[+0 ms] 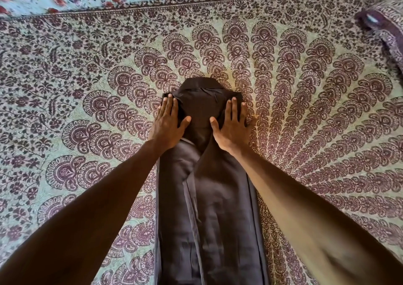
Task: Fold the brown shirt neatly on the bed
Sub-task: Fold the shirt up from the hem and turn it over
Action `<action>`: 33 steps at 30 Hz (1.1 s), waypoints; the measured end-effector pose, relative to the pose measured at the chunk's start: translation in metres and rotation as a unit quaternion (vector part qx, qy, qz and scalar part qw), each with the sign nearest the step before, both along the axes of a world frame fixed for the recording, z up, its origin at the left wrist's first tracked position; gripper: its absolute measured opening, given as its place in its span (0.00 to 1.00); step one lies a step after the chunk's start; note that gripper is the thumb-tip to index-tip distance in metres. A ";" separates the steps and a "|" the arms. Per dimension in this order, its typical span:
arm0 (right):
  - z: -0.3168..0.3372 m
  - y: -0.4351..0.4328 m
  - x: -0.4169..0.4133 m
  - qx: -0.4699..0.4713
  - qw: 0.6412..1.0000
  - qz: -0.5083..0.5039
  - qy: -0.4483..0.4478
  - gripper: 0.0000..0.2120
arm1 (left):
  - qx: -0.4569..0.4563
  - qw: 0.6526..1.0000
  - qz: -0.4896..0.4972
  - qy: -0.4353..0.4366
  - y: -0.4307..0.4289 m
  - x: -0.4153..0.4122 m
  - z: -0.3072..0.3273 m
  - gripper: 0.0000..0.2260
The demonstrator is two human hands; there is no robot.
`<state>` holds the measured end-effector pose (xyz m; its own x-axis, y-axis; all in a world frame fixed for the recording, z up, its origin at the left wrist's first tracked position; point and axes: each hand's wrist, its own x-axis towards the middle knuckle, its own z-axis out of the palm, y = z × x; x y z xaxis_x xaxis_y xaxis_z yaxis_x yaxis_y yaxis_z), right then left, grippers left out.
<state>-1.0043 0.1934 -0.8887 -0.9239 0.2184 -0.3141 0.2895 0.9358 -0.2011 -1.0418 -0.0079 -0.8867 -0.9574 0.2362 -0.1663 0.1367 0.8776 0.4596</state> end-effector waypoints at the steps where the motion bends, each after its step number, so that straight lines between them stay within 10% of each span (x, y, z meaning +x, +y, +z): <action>1: 0.003 0.000 -0.002 -0.006 1.000 0.002 -0.008 0.38 | 0.038 0.999 0.026 0.017 -0.003 -0.001 0.005 0.29; 7: 0.017 -0.001 0.010 0.045 0.995 0.038 0.079 0.35 | 0.090 0.962 0.259 0.012 -0.001 0.000 0.032 0.18; 19: -0.001 -0.013 0.021 0.015 0.997 0.020 0.078 0.35 | 0.146 0.914 0.375 -0.058 0.018 -0.030 0.049 0.11; 33: -0.011 -0.008 0.014 -0.020 0.998 0.033 0.052 0.38 | 0.048 0.952 0.301 -0.029 0.037 -0.028 0.041 0.08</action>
